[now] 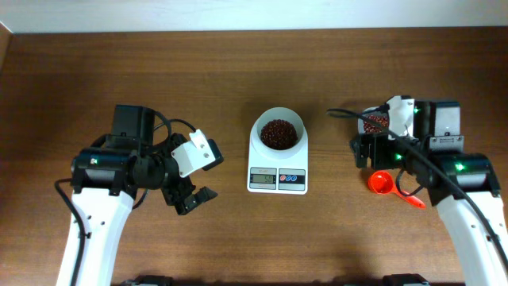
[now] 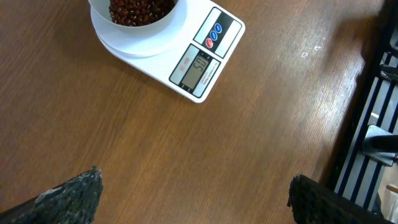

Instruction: Scoop and weigh 50g on scale

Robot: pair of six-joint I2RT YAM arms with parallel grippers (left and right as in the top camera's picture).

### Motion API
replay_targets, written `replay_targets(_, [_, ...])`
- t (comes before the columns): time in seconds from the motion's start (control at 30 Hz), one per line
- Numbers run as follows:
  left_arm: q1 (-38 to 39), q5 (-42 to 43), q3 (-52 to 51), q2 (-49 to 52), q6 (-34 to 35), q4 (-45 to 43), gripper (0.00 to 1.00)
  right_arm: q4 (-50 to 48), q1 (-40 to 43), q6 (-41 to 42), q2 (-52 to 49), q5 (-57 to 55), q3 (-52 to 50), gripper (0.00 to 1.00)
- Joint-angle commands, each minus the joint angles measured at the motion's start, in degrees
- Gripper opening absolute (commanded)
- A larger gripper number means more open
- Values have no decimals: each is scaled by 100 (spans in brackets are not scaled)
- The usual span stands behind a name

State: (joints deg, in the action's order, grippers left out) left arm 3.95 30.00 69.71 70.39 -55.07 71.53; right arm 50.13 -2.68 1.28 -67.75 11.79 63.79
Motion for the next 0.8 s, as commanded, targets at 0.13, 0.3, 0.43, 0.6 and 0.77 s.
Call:
replay_targets(0.13, [-33, 20, 79, -11, 33, 7, 99, -214, -26, 822, 693, 407, 396, 99])
replay_targets(0.3, [-33, 20, 79, -11, 31, 9, 99, -188, -26, 822, 846, 409, 393, 99])
replay_targets(0.43, [-33, 20, 79, -11, 31, 9, 99, -190, -26, 824, 780, 520, 393, 99])
replay_targets(0.6, [-33, 20, 79, -11, 33, 9, 99, -188, -26, 817, 820, 557, 393, 99])
replay_targets(0.77, [-33, 20, 79, -11, 33, 7, 99, -190, -33, 800, 894, 505, 393, 99])
